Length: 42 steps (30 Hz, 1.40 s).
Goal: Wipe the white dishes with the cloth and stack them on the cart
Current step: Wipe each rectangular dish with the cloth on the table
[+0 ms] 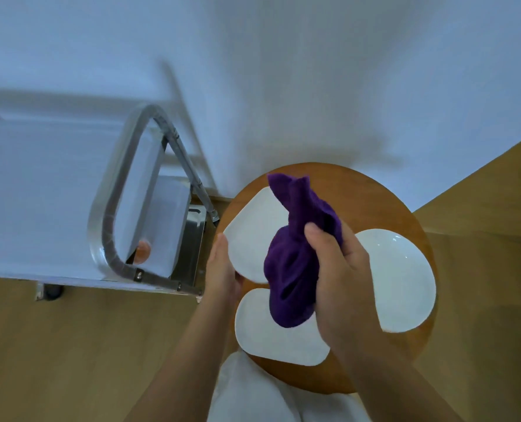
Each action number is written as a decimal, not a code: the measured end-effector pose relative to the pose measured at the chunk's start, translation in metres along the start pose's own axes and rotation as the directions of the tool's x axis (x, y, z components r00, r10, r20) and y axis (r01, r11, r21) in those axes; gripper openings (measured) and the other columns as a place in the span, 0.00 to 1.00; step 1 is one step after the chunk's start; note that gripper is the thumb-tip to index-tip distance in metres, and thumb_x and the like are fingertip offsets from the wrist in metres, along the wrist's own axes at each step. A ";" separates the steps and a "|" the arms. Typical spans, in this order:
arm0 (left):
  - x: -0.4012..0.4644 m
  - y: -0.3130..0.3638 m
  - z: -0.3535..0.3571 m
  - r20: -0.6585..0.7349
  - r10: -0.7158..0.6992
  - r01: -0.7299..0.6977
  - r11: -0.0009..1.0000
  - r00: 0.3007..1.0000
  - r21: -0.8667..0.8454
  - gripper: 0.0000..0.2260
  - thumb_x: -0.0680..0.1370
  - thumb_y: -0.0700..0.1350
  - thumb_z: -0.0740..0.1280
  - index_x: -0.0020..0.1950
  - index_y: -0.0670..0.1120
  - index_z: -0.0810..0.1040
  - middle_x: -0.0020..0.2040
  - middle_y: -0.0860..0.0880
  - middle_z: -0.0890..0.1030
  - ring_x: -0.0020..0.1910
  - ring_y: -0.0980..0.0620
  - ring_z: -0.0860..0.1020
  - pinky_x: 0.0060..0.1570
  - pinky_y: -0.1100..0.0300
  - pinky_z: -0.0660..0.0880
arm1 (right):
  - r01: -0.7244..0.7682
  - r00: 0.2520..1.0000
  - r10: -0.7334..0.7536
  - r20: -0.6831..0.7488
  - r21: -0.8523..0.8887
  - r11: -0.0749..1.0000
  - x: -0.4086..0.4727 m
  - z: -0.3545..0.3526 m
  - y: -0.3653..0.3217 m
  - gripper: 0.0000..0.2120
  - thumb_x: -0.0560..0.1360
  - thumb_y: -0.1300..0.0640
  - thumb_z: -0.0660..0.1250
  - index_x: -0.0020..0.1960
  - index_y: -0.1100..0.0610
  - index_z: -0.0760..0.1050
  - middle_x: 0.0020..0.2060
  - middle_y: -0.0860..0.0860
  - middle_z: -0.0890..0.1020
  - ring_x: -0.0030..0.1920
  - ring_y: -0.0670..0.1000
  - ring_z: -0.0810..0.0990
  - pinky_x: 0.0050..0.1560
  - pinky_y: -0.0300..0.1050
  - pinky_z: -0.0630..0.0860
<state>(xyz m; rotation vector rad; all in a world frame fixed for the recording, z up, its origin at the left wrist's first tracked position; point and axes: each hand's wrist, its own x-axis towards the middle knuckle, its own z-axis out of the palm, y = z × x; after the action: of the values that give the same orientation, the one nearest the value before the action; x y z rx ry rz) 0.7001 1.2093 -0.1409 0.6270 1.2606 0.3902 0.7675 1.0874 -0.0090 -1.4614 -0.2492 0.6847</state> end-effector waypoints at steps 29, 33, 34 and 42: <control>-0.113 0.037 -0.003 0.112 0.543 -0.552 0.830 0.833 0.083 0.15 0.82 0.54 0.56 0.46 0.51 0.80 0.43 0.50 0.84 0.46 0.52 0.82 0.45 0.59 0.78 | 0.551 0.724 -0.489 0.486 -0.834 -0.012 0.035 0.040 0.006 0.18 0.70 0.47 0.56 0.50 0.56 0.76 0.56 0.60 0.77 0.59 0.61 0.74 0.61 0.62 0.67; -0.121 0.043 -0.009 0.087 0.543 -0.549 0.834 0.835 0.058 0.17 0.80 0.57 0.57 0.44 0.45 0.76 0.43 0.41 0.79 0.43 0.43 0.76 0.46 0.45 0.75 | 0.471 0.770 -0.498 0.399 -0.882 0.022 0.053 0.021 -0.004 0.24 0.71 0.46 0.51 0.56 0.59 0.75 0.55 0.59 0.76 0.56 0.61 0.74 0.59 0.60 0.67; -0.121 0.044 -0.010 0.084 0.549 -0.554 0.830 0.832 0.064 0.17 0.80 0.57 0.57 0.44 0.46 0.76 0.43 0.42 0.78 0.42 0.44 0.76 0.45 0.47 0.75 | 0.441 0.788 -0.494 0.366 -0.897 0.038 0.058 0.016 -0.006 0.26 0.71 0.45 0.50 0.59 0.58 0.74 0.56 0.59 0.76 0.56 0.61 0.74 0.58 0.59 0.67; -0.122 0.052 -0.011 0.048 0.537 -0.539 0.840 0.842 0.054 0.17 0.80 0.59 0.57 0.40 0.49 0.75 0.32 0.52 0.77 0.36 0.51 0.76 0.38 0.58 0.73 | 0.335 0.878 -0.434 0.204 -0.909 0.249 0.077 -0.014 -0.012 0.23 0.77 0.41 0.55 0.68 0.51 0.61 0.48 0.52 0.75 0.41 0.54 0.75 0.37 0.45 0.70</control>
<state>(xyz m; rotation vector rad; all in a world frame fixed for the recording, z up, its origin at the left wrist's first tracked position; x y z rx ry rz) 0.6596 1.1795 -0.0181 1.0467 1.0528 0.8055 0.8395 1.1198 -0.0184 -2.4094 -1.0556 -0.0459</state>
